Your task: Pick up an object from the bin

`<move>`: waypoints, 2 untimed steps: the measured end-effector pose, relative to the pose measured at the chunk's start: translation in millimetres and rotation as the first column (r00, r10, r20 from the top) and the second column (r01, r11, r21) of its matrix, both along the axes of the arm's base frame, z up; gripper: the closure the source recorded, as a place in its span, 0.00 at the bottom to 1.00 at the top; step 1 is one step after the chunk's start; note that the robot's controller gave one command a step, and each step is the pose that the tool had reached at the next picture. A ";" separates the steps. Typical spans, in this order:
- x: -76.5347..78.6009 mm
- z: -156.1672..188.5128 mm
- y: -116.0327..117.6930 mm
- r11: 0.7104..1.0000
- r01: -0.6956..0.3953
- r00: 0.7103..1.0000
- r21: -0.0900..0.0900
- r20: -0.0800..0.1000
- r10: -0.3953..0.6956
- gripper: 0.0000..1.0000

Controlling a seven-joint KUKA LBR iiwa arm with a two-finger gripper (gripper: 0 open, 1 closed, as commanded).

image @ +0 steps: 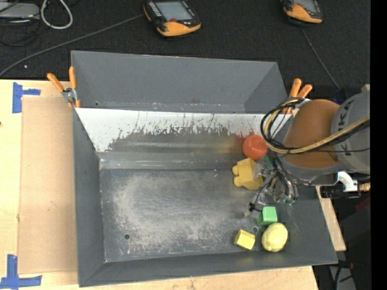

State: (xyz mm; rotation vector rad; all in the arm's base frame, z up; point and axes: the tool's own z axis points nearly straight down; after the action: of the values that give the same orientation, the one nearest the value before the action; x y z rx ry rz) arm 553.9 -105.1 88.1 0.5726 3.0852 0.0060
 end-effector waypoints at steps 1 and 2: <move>5.9 1.5 4.3 0.999 0.050 0.999 0.002 -0.005 -0.050 0.00; 32.1 2.2 -1.0 0.999 0.050 0.999 0.002 0.003 -0.050 0.00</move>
Offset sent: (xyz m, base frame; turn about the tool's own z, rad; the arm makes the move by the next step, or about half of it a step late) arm 0.0304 -0.0027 0.0013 0.0533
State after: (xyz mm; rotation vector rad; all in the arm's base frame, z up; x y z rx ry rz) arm 585.9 -106.0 90.2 0.6496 3.0674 0.0092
